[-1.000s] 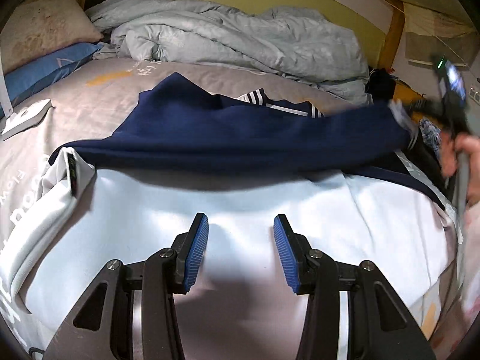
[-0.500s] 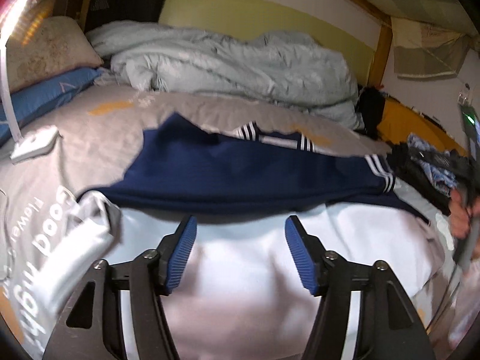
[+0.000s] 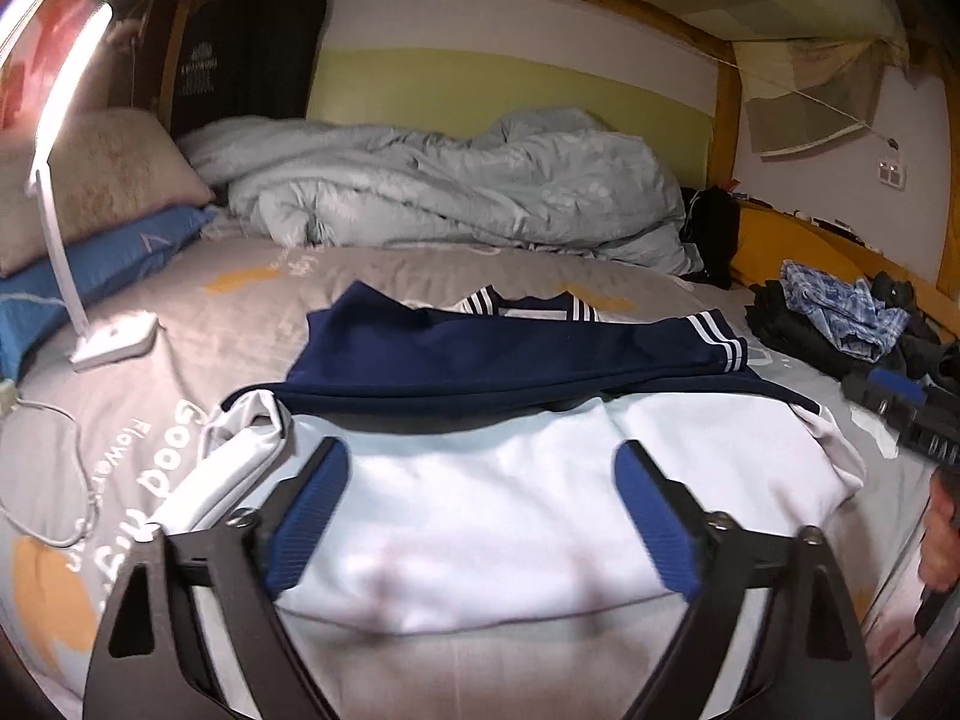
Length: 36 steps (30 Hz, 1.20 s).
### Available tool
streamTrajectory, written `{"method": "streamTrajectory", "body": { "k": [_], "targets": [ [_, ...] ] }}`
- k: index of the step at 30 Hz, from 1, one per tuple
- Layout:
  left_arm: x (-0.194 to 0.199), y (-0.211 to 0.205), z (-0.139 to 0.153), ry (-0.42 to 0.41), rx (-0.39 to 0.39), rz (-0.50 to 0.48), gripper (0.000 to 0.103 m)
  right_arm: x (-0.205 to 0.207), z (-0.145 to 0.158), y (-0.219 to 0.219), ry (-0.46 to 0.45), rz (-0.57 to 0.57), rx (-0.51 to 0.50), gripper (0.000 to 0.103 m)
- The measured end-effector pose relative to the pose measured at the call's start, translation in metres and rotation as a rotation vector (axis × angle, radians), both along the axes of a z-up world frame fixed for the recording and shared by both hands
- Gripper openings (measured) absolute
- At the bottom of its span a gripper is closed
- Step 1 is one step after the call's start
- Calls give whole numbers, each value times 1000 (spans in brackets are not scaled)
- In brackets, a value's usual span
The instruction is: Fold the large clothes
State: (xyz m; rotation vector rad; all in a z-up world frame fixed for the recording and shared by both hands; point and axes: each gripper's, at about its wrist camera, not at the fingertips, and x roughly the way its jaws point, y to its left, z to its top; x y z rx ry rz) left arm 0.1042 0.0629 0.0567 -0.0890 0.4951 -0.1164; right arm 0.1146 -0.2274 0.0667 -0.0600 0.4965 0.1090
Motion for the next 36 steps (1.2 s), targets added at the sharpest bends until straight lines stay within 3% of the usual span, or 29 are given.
{"method": "streamTrajectory", "body": {
  "k": [3,5,7,12,15,25,27,36],
  "targets": [
    [-19,-5,3,-48,36,2,102,-13,-13,12,0,18,-23,76],
    [-29,-5,0,-62,38,11,103,-21,-20,19,-8,43,-28,96],
    [-33,-3,-5,-53,23,14,103,-27,-26,26,-22,73,-46,103],
    [-29,-1,-10,-37,24,44,103,-30,-46,48,-2,113,-173,103],
    [-27,3,-13,-31,16,58,103,-28,-58,54,33,132,-188,103],
    [-10,13,-35,57,28,41,103,-13,-100,73,54,36,-469,103],
    [-1,6,-43,134,100,-26,103,-8,-104,73,56,11,-508,103],
    [7,-25,-79,227,354,-120,103,5,-103,58,100,-37,-489,103]
  ]
}}
